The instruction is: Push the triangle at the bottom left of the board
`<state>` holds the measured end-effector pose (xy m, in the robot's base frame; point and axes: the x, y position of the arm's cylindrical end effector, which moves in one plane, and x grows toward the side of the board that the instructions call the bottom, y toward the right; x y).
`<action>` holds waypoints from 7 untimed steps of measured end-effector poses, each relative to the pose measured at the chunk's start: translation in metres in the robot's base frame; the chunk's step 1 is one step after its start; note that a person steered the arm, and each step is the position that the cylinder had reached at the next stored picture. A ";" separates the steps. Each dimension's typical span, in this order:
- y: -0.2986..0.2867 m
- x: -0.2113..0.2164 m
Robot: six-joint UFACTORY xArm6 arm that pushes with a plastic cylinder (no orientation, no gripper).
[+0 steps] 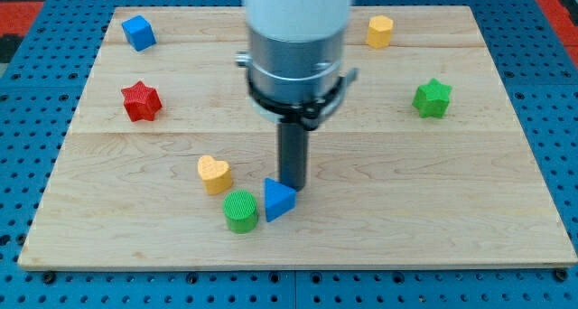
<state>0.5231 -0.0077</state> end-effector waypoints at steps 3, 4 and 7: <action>0.015 0.057; 0.006 0.004; 0.031 -0.014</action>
<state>0.5093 0.0234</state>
